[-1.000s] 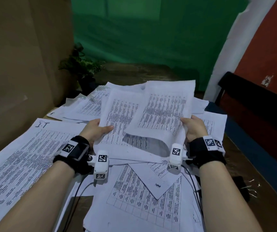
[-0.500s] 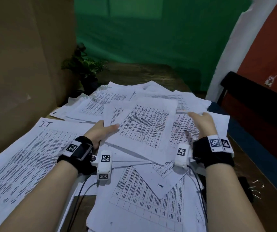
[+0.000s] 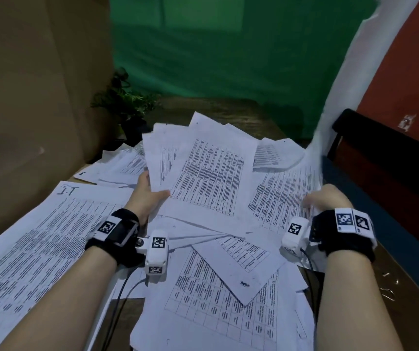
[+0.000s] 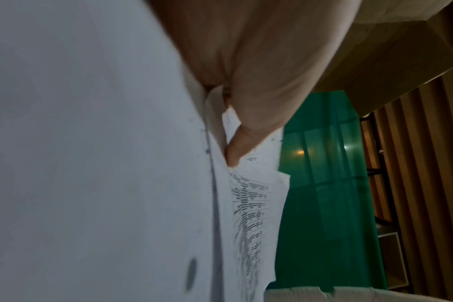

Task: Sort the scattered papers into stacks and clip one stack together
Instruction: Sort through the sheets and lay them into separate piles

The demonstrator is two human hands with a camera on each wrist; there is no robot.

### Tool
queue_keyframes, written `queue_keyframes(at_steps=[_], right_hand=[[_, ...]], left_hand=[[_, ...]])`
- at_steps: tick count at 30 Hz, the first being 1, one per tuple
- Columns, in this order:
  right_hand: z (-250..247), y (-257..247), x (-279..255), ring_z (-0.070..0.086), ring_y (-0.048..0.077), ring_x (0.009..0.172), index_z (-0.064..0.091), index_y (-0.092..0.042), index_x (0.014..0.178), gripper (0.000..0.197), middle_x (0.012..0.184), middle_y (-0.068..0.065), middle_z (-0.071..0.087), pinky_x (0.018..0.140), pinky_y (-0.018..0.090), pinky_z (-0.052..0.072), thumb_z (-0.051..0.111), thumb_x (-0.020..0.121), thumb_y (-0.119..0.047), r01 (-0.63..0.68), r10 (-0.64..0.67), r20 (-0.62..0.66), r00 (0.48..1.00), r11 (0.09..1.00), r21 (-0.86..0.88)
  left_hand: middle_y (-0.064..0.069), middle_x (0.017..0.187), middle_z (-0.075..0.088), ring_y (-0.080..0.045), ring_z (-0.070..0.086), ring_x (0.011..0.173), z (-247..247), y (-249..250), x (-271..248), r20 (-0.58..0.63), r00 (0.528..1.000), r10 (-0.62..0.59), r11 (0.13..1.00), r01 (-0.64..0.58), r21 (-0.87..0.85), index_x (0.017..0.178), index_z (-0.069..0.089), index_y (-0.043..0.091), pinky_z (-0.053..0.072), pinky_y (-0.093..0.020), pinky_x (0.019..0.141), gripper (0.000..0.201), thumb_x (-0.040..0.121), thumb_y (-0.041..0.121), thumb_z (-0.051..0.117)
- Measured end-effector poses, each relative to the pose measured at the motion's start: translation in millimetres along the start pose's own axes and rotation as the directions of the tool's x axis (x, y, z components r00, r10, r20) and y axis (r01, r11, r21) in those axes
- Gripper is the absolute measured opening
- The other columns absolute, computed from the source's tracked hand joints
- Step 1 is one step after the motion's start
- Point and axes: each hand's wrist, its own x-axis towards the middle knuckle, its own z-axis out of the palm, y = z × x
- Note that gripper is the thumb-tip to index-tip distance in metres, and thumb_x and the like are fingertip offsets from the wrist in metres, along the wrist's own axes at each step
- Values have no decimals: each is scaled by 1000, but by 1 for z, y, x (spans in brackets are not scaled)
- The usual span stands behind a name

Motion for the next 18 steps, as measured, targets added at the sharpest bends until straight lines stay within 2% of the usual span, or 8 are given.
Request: queue_keyframes(at_steps=[3, 6, 9, 11, 12, 14, 16, 18], right_hand=[[-3, 1, 4, 62, 31, 92, 67, 0, 107, 24, 107, 20, 67, 76, 32, 47, 62, 84, -4, 82, -43, -226, 973, 982, 170], [-2, -6, 1, 65, 35, 91, 66, -13, 83, 11, 89, 13, 66, 76, 38, 53, 56, 85, -9, 258, -140, -429, 892, 938, 231], [4, -8, 0, 63, 31, 94, 66, -12, 97, 12, 96, 11, 67, 83, 40, 52, 59, 87, -10, 245, -202, -212, 956, 949, 200], [10, -6, 2, 62, 28, 94, 64, -13, 108, 22, 103, 11, 66, 86, 38, 50, 63, 87, -6, 189, -196, 30, 980, 969, 161], [12, -5, 4, 62, 30, 99, 62, -12, 113, 28, 110, 13, 65, 90, 39, 49, 62, 87, -4, 175, -180, 13, 984, 972, 154], [12, -8, 4, 52, 36, 117, 51, -11, 128, 44, 129, 17, 54, 96, 39, 44, 58, 86, -4, 171, -135, -249, 959, 977, 131], [8, -11, 2, 39, 38, 127, 44, -11, 137, 56, 139, 20, 40, 101, 42, 36, 59, 83, -5, 227, -130, -545, 828, 967, 113], [6, -11, 7, 43, 37, 126, 47, -8, 136, 55, 139, 21, 43, 104, 38, 34, 61, 83, -8, 333, -146, -587, 796, 916, 225]], left_hand=[[-15, 136, 52, -31, 57, 116, -3, 0, 5, -44, 999, 12, 999, -14, -42, 147, 23, 19, 47, -39, 93, 72, 89, -18, 45], [-16, 138, 49, -31, 54, 119, -1, 2, 4, -126, 992, 28, 994, -42, -105, 142, 30, 11, 44, -35, 97, 63, 89, -22, 39], [-21, 137, 51, -31, 55, 117, 0, 1, 5, -142, 990, 8, 991, -27, -132, 135, 36, 2, 43, -35, 102, 49, 91, -18, 40], [-19, 134, 52, -31, 55, 117, 1, 2, 4, -151, 988, 9, 995, -24, -97, 135, 37, 0, 48, -31, 93, 46, 92, -17, 40], [-16, 131, 53, -30, 56, 114, 1, 2, 3, -162, 987, 15, 996, -28, -80, 136, 37, 0, 51, -27, 83, 47, 93, -17, 39], [-12, 120, 55, -25, 56, 104, 1, 3, 3, -187, 982, 38, 994, -56, -91, 133, 39, 3, 49, -21, 67, 47, 91, -18, 35], [-12, 114, 57, -28, 57, 102, -2, 2, 6, -246, 968, 49, 991, -77, -106, 124, 42, 8, 48, -25, 64, 48, 86, -20, 33], [-11, 119, 55, -29, 57, 107, -6, 1, 10, -274, 959, 68, 992, -95, -87, 130, 39, 7, 47, -27, 67, 55, 82, -19, 33]])
